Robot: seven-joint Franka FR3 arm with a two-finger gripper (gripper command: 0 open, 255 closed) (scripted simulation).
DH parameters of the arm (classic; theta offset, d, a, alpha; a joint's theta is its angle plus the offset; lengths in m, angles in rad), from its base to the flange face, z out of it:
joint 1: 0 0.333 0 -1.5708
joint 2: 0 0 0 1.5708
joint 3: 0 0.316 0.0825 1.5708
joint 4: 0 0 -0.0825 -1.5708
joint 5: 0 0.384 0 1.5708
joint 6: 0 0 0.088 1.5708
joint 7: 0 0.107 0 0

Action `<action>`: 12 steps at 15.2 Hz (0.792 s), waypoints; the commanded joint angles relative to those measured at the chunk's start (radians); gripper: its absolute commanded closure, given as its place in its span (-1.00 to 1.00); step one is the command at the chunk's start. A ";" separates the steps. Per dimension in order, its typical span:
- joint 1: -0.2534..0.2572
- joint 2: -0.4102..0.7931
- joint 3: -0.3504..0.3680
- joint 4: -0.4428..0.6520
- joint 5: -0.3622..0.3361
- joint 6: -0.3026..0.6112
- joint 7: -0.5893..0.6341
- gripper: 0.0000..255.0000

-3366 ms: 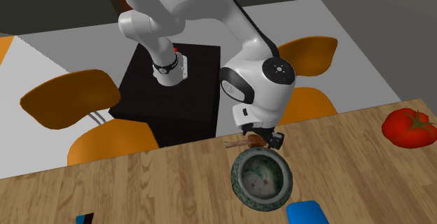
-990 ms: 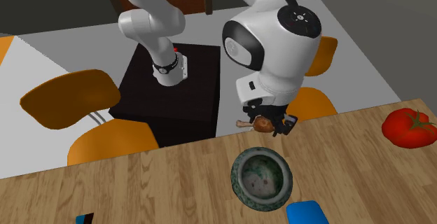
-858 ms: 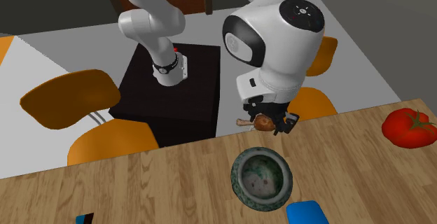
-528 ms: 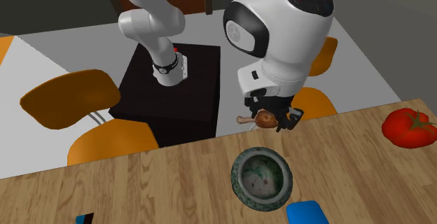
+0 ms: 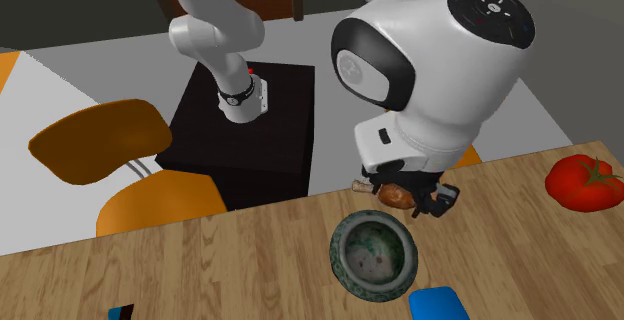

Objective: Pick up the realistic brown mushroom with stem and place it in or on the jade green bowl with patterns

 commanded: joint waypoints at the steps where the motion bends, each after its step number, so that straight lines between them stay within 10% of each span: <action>1: 0.027 0.093 -0.010 0.125 -0.051 -0.047 0.005 1.00; 4: 0.084 0.231 -0.033 0.333 -0.115 -0.129 -0.002 1.00; 12: 0.062 0.220 -0.037 0.206 -0.113 -0.016 0.008 1.00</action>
